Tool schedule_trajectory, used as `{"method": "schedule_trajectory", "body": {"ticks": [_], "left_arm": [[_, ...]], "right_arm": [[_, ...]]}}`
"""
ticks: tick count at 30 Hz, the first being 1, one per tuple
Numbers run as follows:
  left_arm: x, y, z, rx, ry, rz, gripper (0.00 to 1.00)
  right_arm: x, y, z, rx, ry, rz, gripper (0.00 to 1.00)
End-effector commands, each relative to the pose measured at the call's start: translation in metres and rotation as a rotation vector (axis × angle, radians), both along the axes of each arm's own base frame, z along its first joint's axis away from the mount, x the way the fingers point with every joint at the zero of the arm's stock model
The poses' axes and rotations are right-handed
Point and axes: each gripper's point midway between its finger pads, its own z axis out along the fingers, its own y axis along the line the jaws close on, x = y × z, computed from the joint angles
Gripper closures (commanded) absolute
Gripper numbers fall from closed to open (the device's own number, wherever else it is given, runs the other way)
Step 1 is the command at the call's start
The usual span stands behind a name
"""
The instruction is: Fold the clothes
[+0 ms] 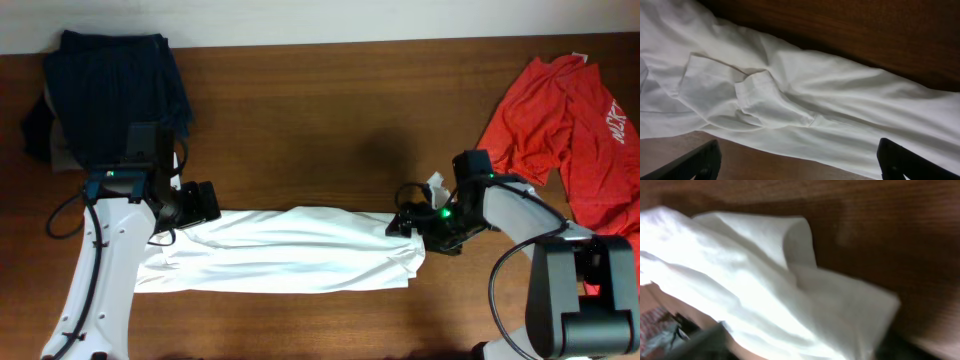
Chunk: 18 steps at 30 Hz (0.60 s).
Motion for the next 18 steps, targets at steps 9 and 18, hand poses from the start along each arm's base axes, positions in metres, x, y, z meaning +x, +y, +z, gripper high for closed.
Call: {"method": "schedule_trajectory", "body": {"ticks": [9, 18], "left_arm": [[0.003, -0.002, 0.001, -0.012, -0.013, -0.001, 0.01], [0.003, -0.002, 0.001, -0.012, -0.012, -0.001, 0.01]], "right_arm": [[0.008, -0.097, 0.006, -0.378, 0.209, -0.227, 0.96], [0.032, -0.07, 0.107, -0.435, 0.029, -0.112, 0.96]]}}
